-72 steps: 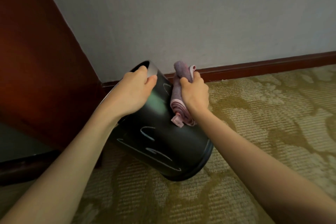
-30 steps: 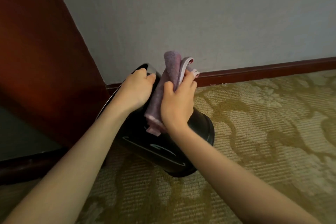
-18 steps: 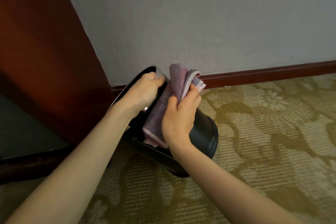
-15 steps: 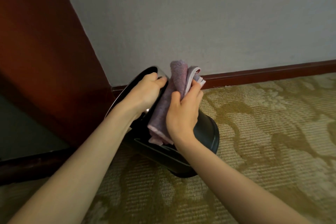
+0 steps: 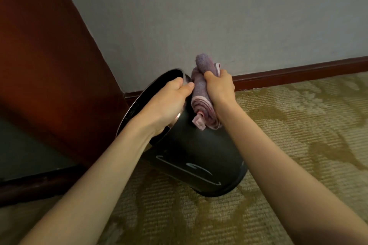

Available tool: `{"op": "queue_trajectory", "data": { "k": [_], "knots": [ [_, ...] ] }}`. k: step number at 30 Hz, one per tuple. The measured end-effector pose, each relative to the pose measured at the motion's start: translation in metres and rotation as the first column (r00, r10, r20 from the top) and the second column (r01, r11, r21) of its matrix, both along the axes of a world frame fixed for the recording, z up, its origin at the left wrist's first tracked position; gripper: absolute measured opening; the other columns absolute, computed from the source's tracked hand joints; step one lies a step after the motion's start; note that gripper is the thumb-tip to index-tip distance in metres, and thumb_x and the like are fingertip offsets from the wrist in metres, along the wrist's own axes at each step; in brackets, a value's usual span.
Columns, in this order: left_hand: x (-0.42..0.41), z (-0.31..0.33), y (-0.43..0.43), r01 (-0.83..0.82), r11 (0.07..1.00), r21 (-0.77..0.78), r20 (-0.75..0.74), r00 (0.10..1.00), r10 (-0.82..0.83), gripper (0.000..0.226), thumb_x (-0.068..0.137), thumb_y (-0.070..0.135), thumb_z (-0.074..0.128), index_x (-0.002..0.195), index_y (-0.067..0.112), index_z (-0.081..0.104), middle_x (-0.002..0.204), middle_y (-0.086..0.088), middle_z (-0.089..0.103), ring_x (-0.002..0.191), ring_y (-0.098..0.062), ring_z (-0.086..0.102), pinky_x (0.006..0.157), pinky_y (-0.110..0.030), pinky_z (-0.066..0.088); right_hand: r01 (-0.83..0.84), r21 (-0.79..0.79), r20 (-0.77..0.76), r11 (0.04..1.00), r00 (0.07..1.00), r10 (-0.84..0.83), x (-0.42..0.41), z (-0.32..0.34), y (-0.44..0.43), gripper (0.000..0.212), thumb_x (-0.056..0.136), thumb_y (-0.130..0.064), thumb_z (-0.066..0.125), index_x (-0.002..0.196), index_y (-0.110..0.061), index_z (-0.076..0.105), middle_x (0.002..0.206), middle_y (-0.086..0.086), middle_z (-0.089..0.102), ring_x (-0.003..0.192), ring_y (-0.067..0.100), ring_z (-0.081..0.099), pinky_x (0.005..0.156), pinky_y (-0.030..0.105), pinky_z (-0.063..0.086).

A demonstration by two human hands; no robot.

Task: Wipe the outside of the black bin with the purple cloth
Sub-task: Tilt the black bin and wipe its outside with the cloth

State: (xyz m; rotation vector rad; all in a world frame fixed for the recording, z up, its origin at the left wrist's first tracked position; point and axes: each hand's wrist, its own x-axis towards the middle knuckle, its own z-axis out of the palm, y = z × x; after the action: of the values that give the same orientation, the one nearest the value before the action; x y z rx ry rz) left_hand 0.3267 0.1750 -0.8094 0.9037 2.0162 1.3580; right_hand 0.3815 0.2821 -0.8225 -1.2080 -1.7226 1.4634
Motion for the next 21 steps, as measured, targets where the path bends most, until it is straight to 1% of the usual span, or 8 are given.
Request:
{"op": "queue_trajectory", "data": {
  "k": [2,4,8,11,14,16,19,21],
  "knots": [
    [-0.004,0.001,-0.001,-0.007,1.000,-0.030,-0.065,0.998,0.005,0.044,0.098,0.033,0.040,0.136,0.012,0.043,0.117,0.017,0.048,0.112,0.001,0.045,0.090,-0.015,0.030,0.034,0.005,-0.041,0.999,0.999,-0.033,0.002,-0.003,-0.006,0.025,0.088,-0.027,0.048,0.108,-0.013,0.051,0.109,0.011,0.060,0.101,0.031,0.057,0.090,0.045,0.045],
    [-0.009,0.002,-0.002,0.027,0.998,-0.063,-0.093,0.995,-0.032,0.032,0.097,0.034,0.039,0.118,0.017,0.057,0.115,0.012,0.060,0.110,-0.005,0.054,0.088,-0.026,0.039,0.079,0.039,-0.074,0.996,0.994,-0.076,0.006,-0.006,-0.017,0.022,0.088,-0.027,0.045,0.107,-0.014,0.047,0.110,0.011,0.058,0.095,0.030,0.056,0.086,0.046,0.045],
    [-0.019,0.005,0.002,-0.003,0.996,-0.086,-0.166,0.986,-0.012,0.028,0.097,0.032,0.038,0.087,0.017,0.060,0.089,0.003,0.064,0.086,-0.008,0.058,0.076,-0.029,0.042,0.165,0.207,-0.115,0.964,0.983,-0.143,0.013,-0.010,-0.046,0.030,0.089,-0.025,0.044,0.116,-0.012,0.042,0.113,0.011,0.050,0.094,0.030,0.052,0.073,0.036,0.035],
    [-0.024,0.007,0.003,-0.022,0.995,-0.093,-0.178,0.984,0.005,0.032,0.097,0.032,0.039,0.084,0.013,0.061,0.088,-0.005,0.064,0.083,-0.015,0.057,0.082,-0.037,0.045,0.174,0.295,-0.145,0.940,0.980,-0.136,0.018,-0.015,-0.069,0.046,0.089,-0.022,0.045,0.133,-0.016,0.032,0.113,0.003,0.041,0.097,0.023,0.047,0.071,0.030,0.028],
    [-0.023,0.006,0.001,-0.044,0.994,-0.103,-0.191,0.981,0.024,0.032,0.095,0.034,0.039,0.076,0.019,0.060,0.082,-0.002,0.065,0.081,-0.017,0.060,0.081,-0.038,0.046,0.158,0.322,-0.206,0.933,0.974,-0.094,0.030,-0.022,-0.089,0.057,0.088,-0.016,0.047,0.140,-0.015,0.025,0.123,0.007,0.039,0.102,0.018,0.043,0.076,0.025,0.031],
    [-0.021,0.007,0.001,-0.059,0.993,-0.107,-0.233,0.972,0.032,0.034,0.095,0.034,0.039,0.070,0.019,0.057,0.075,0.001,0.062,0.075,-0.016,0.057,0.073,-0.036,0.044,0.146,0.316,-0.236,0.937,0.969,-0.071,0.038,-0.026,-0.100,0.055,0.087,-0.013,0.049,0.138,-0.013,0.029,0.120,0.004,0.037,0.100,0.013,0.041,0.082,0.027,0.036],
    [-0.014,0.009,0.002,-0.061,0.992,-0.110,-0.297,0.955,0.026,0.036,0.095,0.033,0.038,0.064,0.018,0.051,0.065,0.003,0.054,0.064,-0.014,0.049,0.063,-0.033,0.036,0.139,0.324,-0.242,0.936,0.968,-0.060,0.044,-0.031,-0.107,0.054,0.086,-0.010,0.051,0.136,-0.010,0.031,0.114,-0.003,0.032,0.096,0.003,0.034,0.086,0.022,0.033],
    [-0.009,0.008,0.002,-0.059,0.992,-0.114,-0.329,0.944,0.019,0.036,0.095,0.032,0.038,0.064,0.018,0.050,0.063,0.003,0.053,0.062,-0.014,0.048,0.060,-0.032,0.035,0.138,0.316,-0.243,0.939,0.968,-0.060,0.046,-0.030,-0.103,0.053,0.085,-0.010,0.051,0.135,-0.008,0.033,0.113,-0.001,0.033,0.097,0.006,0.036,0.085,0.021,0.031]
  ]
}}
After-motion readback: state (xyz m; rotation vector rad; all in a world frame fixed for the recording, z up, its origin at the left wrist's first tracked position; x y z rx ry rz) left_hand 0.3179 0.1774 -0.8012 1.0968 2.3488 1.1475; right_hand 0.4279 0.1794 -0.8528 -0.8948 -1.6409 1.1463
